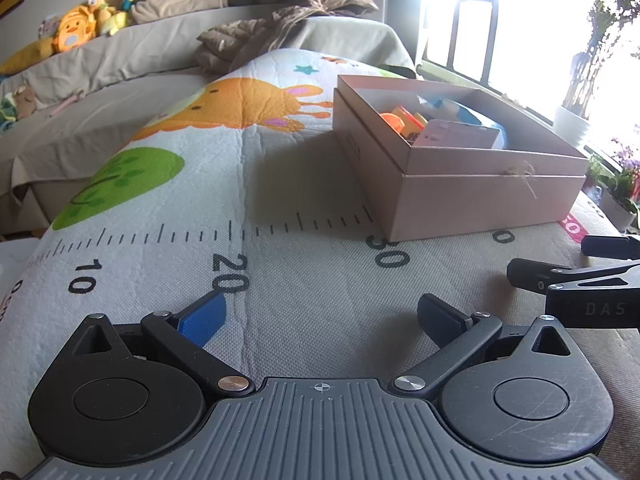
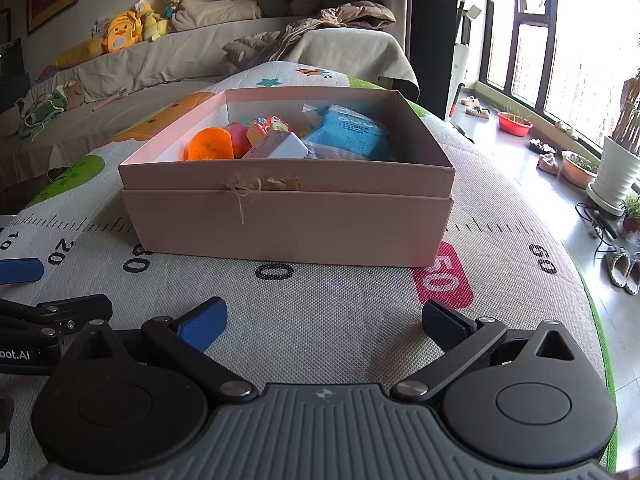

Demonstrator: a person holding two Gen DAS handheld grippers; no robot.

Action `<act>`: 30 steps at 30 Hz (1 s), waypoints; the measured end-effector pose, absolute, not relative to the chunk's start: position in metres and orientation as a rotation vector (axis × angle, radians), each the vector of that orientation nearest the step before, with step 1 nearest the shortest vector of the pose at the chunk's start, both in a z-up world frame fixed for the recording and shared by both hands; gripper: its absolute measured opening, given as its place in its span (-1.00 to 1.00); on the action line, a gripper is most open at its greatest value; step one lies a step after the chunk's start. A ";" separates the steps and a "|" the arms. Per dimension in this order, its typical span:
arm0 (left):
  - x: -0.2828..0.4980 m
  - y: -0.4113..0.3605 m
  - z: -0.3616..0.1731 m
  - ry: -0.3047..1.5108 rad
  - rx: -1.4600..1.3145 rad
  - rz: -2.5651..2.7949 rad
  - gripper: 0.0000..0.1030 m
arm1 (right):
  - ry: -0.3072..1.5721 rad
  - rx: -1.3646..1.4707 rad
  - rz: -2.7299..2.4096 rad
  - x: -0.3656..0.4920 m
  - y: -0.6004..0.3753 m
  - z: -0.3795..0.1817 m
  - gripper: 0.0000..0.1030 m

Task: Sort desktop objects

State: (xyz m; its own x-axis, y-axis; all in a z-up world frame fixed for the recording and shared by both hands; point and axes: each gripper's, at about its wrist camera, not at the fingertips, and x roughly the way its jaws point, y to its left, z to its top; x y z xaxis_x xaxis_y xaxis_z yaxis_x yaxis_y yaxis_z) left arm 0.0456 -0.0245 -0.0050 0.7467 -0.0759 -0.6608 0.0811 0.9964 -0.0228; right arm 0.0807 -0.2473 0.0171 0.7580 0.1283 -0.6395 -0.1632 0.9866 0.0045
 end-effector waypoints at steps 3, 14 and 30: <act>0.047 -0.024 -0.005 0.720 -0.003 -0.090 1.00 | 0.693 -0.053 0.159 0.081 -0.247 0.017 1.00; 0.047 -0.023 -0.006 0.721 0.006 -0.088 1.00 | 0.693 -0.053 0.159 0.081 -0.247 0.017 1.00; 0.046 -0.023 -0.006 0.721 0.009 -0.087 1.00 | 0.693 -0.053 0.159 0.081 -0.247 0.017 1.00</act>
State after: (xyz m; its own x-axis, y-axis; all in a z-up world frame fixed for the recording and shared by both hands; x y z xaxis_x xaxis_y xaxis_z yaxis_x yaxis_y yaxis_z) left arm 0.0460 -0.0230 -0.0060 0.7475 -0.0767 -0.6598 0.0832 0.9963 -0.0217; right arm 0.0810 -0.2472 0.0168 0.7581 0.1281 -0.6395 -0.1632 0.9866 0.0043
